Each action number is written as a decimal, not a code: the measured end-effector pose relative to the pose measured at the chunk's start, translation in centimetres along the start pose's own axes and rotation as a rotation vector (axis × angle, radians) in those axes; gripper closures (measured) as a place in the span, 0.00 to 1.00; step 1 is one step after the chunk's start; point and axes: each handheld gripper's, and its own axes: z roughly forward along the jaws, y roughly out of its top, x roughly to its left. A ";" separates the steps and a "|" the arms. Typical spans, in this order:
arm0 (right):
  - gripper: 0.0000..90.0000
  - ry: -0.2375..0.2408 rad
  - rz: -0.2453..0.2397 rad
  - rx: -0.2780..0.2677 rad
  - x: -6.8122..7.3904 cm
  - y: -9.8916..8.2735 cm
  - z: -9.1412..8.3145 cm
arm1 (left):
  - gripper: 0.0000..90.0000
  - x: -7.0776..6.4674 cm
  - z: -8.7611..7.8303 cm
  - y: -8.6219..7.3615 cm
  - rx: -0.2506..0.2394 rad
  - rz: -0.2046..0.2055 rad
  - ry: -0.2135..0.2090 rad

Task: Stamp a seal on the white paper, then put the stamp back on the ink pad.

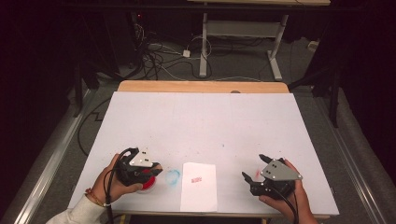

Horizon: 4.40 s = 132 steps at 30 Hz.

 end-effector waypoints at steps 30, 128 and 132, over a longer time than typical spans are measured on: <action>0.25 0.005 -0.026 0.015 0.5 -0.1 0.0 | 0.82 1.6 1.1 -4.0 0.131 -0.108 -0.023; 0.25 -0.032 -0.013 -0.040 0.3 -0.2 -1.4 | 0.19 0.5 -1.6 -1.7 -0.352 -0.007 0.311; 0.25 -0.036 -0.014 -0.043 0.3 -0.2 -1.4 | 0.19 0.5 -1.8 -2.3 -0.350 -0.010 0.316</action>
